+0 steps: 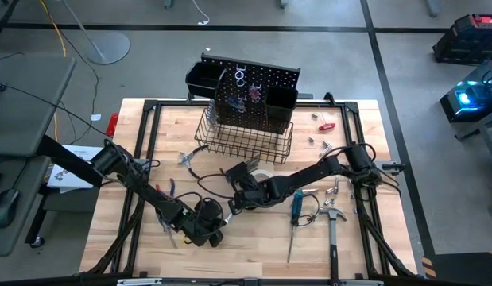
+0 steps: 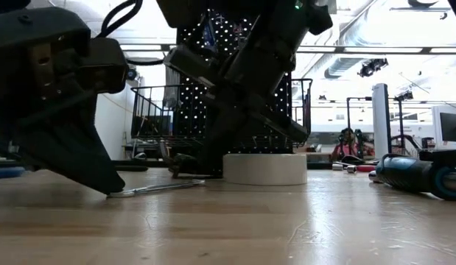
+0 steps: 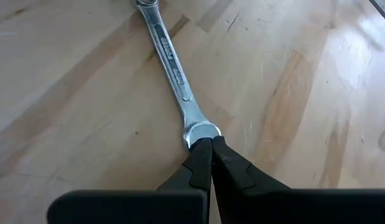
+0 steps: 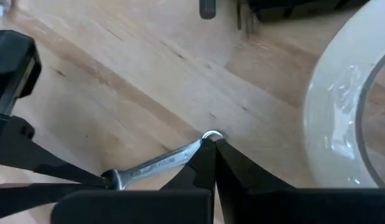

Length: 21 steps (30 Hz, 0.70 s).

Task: Hang tools onto peg board
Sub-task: Hang the wrench on the peg board

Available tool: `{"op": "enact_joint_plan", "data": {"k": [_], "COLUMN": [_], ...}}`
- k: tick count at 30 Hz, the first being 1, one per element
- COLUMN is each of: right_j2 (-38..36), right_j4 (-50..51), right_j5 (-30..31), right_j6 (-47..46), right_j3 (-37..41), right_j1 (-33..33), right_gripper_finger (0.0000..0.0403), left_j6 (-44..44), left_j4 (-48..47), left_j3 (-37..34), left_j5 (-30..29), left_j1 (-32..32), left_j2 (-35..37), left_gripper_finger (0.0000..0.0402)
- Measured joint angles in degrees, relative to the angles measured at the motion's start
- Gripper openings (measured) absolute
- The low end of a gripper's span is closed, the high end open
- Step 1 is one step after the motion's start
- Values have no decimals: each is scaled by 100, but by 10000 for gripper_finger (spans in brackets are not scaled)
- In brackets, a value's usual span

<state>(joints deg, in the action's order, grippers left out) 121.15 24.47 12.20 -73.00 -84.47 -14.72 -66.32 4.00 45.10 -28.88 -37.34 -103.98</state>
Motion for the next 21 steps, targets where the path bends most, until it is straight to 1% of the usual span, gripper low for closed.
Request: {"op": "enact_joint_plan", "data": {"k": [11,17,21], "right_j2": [253,241,186], "right_j4": [-209,-156,-127], "right_j5": [-118,-73,-35], "right_j6": [-45,60,229], "right_j3": [-5,-21,-209], "right_j1": [-28,1,29], "right_gripper_finger": [0,0,0], "left_j6": [2,-45,-65], "left_j4": [21,37,51], "left_j3": [0,0,0], "left_j5": [122,161,166], "left_j1": [-11,-11,-13], "left_j2": [4,4,4], "left_gripper_finger": [0,0,0]}}
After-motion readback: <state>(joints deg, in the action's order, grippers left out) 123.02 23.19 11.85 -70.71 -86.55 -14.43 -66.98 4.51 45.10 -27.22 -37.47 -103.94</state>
